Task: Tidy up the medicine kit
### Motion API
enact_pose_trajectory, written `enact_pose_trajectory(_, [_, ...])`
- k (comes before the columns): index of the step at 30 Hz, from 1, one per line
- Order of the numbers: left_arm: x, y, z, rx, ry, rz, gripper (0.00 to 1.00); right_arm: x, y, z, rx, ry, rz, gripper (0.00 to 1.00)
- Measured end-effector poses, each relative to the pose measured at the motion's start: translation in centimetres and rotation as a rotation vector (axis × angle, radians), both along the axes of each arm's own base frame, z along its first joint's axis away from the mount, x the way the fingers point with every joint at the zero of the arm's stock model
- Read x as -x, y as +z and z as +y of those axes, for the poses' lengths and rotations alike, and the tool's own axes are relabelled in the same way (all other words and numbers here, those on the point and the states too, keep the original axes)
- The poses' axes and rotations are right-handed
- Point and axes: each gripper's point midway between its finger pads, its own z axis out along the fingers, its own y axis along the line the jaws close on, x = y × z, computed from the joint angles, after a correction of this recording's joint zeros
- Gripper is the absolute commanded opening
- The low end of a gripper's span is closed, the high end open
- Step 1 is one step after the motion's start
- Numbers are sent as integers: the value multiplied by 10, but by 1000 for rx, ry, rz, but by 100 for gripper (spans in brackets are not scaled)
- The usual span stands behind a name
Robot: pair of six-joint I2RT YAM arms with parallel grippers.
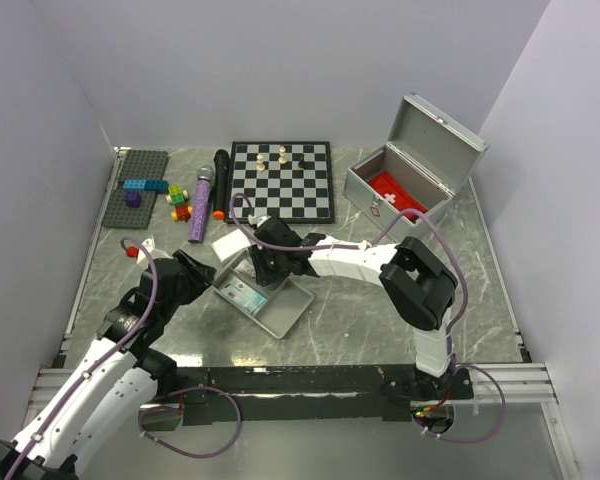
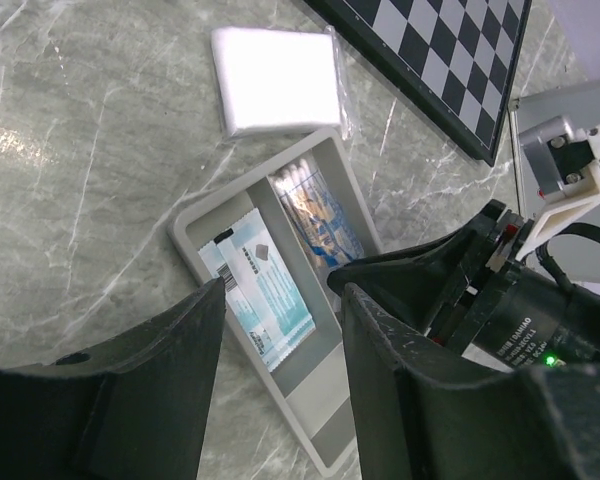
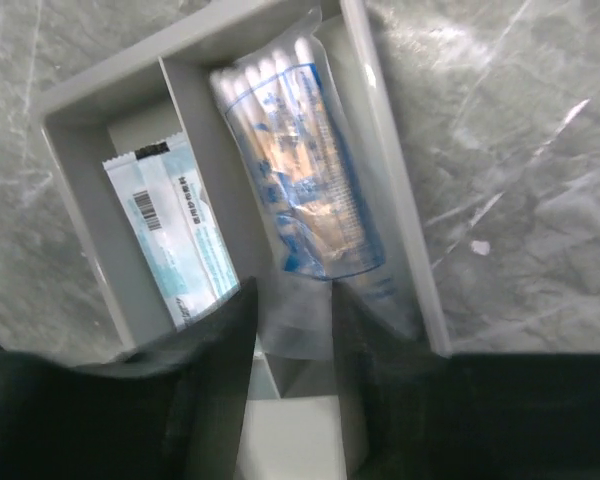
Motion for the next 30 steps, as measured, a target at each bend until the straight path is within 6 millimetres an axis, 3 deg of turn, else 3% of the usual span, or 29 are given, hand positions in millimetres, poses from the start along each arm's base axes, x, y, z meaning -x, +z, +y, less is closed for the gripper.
enact_pose_trajectory(2, [0, 0, 0, 0, 0, 0, 56, -2, 3, -2, 4, -12, -13, 60])
enact_pose_trajectory(5, [-1, 0, 0, 0, 1, -1, 57, -5, 17, -8, 1, -29, -41, 64])
enact_pose_trajectory(9, [-8, -3, -4, 2, 3, 7, 58, -6, 49, -20, -31, -56, -98, 66])
enact_pose_trajectory(13, [-20, -19, -9, -14, 10, 61, 58, 2, 83, -40, -82, -77, -156, 66])
enact_pose_trajectory(16, [-32, -32, -13, -40, 16, 119, 60, 12, 96, -57, -107, -87, -185, 66])
enact_pose_trajectory(19, [-53, -36, -12, -73, 28, 151, 62, 24, 92, -76, -102, -95, -195, 66])
enact_pose_trajectory(24, [-97, -39, -2, -106, 50, 178, 67, 41, 65, -100, -56, -99, -165, 66])
enact_pose_trajectory(27, [-119, -56, 5, -108, 57, 234, 69, 49, 49, -111, -31, -103, -143, 66])
enact_pose_trajectory(30, [-128, -78, 7, -111, 51, 297, 72, 52, 45, -114, -33, -106, -138, 66])
